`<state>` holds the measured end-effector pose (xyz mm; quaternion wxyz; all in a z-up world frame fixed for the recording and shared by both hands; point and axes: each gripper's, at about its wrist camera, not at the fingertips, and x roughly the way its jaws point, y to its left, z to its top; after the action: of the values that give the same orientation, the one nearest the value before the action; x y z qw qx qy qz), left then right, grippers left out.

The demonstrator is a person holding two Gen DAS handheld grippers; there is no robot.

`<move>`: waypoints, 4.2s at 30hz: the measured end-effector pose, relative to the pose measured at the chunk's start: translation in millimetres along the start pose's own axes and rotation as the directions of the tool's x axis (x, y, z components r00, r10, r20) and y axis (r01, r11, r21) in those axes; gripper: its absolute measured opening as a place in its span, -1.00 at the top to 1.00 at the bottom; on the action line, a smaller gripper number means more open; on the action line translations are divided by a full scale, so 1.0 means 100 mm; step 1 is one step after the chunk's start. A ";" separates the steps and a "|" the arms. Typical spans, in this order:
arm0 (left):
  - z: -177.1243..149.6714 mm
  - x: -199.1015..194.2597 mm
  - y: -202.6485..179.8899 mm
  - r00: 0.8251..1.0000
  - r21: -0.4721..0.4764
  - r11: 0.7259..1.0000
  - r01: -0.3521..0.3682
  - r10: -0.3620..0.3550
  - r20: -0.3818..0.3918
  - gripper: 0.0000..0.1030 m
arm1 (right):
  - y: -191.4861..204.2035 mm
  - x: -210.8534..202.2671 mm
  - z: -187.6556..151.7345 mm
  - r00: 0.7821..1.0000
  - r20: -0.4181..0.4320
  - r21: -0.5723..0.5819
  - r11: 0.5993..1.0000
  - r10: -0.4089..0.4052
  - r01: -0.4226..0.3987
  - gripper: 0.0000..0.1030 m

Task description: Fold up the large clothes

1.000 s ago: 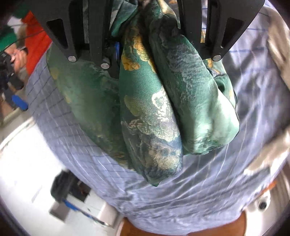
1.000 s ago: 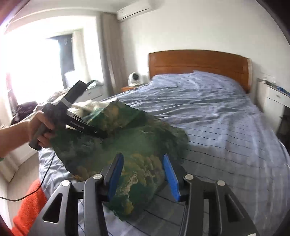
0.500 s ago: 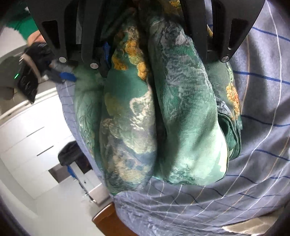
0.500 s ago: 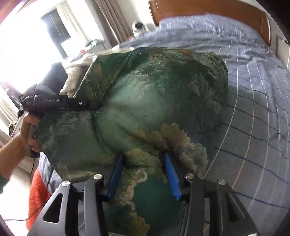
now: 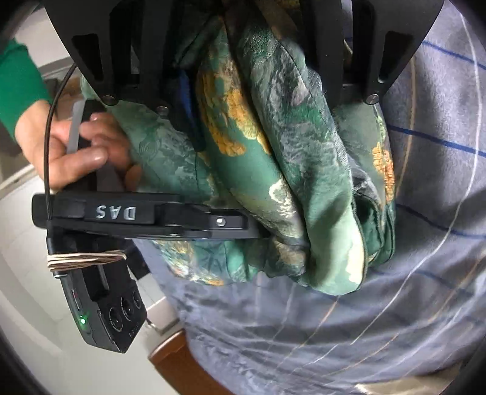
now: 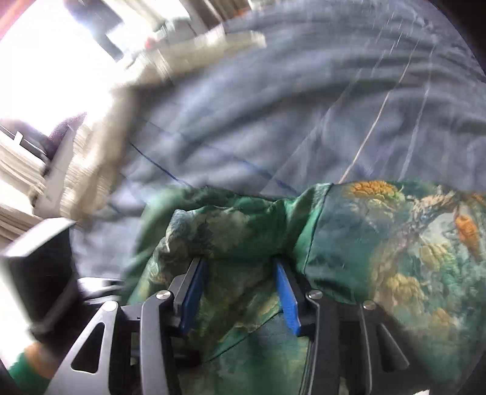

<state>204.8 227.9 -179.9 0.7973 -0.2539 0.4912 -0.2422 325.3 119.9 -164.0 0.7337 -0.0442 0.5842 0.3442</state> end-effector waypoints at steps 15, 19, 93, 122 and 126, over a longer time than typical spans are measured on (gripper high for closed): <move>0.00 -0.03 0.00 0.998 0.016 0.998 0.057 -0.057 0.009 0.00 | 0.28 -1.47 -1.65 0.976 0.216 -0.140 0.988 -0.036 0.067 0.12; 0.04 0.02 0.05 0.998 0.024 0.998 0.061 -0.061 0.008 -0.02 | 0.27 -1.45 -2.12 0.978 0.208 -0.102 0.995 0.011 0.010 0.12; 0.09 -0.21 -0.27 1.000 0.031 1.000 0.000 0.001 -0.022 -0.18 | -0.90 -1.18 -1.95 0.871 0.458 0.275 0.904 0.177 -0.328 -0.25; 0.82 -0.08 -0.68 0.952 0.161 0.950 -0.267 0.233 0.200 -0.98 | -1.66 -1.74 -1.83 0.823 0.532 0.359 0.933 -0.197 -0.008 -0.92; 0.34 -0.54 -1.00 0.840 0.227 0.855 -0.467 0.348 0.416 -0.99 | -1.08 -2.10 -2.10 0.706 0.503 0.366 0.863 -0.499 0.350 -0.92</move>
<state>200.5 192.9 -66.6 0.9369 -0.0494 0.3341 -0.0903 194.6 -155.9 -79.8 0.9353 0.0190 0.3425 0.0870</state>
